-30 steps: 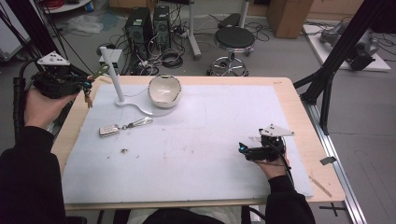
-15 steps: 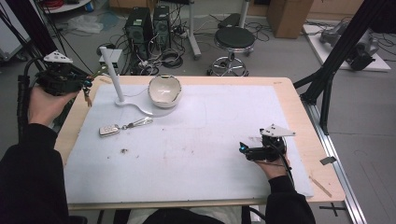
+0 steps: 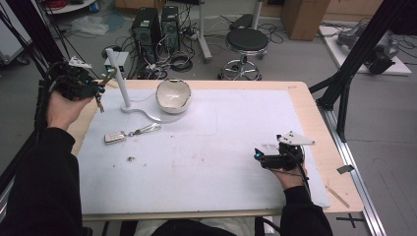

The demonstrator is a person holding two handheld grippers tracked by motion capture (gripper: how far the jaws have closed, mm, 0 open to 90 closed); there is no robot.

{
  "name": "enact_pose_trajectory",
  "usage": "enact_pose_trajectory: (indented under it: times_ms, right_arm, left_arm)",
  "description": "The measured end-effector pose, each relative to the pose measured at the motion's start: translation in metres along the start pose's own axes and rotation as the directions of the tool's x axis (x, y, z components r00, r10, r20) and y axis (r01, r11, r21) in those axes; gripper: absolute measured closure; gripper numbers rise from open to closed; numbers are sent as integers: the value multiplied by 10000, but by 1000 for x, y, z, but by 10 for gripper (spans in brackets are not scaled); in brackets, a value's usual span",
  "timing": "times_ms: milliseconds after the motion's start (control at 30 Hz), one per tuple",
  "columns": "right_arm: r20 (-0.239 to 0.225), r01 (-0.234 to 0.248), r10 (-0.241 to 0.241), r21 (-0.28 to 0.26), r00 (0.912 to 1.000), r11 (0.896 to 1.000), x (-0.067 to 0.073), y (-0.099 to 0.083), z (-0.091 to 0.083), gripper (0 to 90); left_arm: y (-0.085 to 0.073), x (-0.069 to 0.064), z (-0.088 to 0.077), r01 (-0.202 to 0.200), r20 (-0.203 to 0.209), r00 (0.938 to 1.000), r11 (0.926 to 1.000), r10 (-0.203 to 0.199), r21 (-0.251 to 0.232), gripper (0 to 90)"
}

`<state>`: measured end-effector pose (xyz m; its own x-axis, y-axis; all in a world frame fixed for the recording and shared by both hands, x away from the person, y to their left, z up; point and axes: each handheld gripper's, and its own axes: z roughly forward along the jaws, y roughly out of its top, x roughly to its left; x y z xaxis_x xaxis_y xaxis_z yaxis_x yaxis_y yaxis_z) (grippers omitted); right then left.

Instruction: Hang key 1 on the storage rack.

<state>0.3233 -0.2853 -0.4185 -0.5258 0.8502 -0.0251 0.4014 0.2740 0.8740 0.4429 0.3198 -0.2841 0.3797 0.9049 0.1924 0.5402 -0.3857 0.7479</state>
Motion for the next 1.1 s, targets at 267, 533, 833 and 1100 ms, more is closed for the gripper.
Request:
enact_pose_trajectory:
  times_ms: [267, 533, 833, 1100]
  right_arm:
    - [34, -126, 127, -137, 9999, 9998, -2, -1, -2, 4]
    - [51, -201, 202, -147, 9998, 9997, -4, -2, -3, 5]
    - [54, -291, 292, -122, 9996, 9995, -4, -2, -3, 5]
    - [94, -211, 213, -160, 9997, 9996, -5, -2, -3, 5]
  left_arm:
    - [-10, 0, 16, 803, -32, 9967, 9955, -806, -494, 727]
    - [-16, -1, 22, 806, -32, 9967, 9947, -810, -645, 726]
    - [-18, -3, 21, 1083, 38, 9941, 9912, -1083, -765, 702]
    - [-23, 0, 16, 1733, 1212, 9797, 9788, -1599, -1091, 473]
